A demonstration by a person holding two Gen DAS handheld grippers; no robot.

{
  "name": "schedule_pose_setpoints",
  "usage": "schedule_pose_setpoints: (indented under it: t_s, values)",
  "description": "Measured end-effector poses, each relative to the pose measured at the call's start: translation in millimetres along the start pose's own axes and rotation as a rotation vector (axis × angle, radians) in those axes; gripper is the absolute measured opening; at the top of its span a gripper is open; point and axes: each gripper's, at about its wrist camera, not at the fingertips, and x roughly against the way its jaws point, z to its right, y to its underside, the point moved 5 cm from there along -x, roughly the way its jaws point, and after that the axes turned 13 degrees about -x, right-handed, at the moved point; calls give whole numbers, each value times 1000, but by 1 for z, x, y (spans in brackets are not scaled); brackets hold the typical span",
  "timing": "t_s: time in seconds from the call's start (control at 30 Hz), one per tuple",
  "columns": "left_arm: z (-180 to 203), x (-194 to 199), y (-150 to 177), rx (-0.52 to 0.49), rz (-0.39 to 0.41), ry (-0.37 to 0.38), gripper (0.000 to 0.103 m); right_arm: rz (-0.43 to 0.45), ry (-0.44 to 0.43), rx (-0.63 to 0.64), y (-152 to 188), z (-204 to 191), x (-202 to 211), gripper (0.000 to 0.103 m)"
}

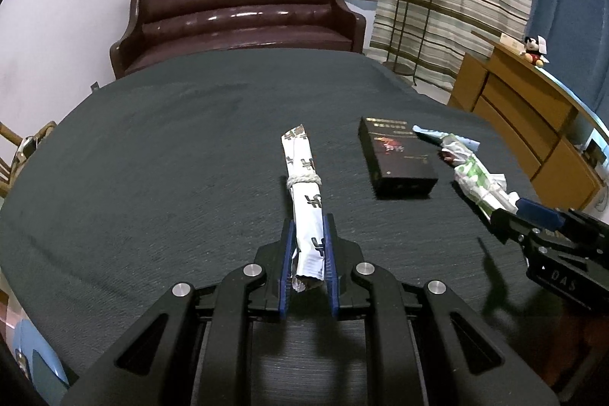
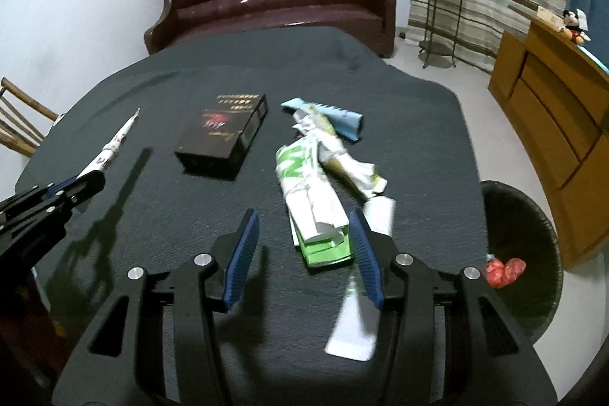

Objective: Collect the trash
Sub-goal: 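Grasp the green-white wrapper with the right tool while the left tool holds the stick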

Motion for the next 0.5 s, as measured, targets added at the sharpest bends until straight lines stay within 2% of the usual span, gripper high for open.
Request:
schedule_pose_setpoints:
  t_s: [0.4,0.5]
  values:
    - [0,-8,-2,25,-17,8,16,-20,44,25,-4,-10,-17,47]
    - [2,-10,0,29,-24,12,16,-33,53,34,-2,-10,-21,33]
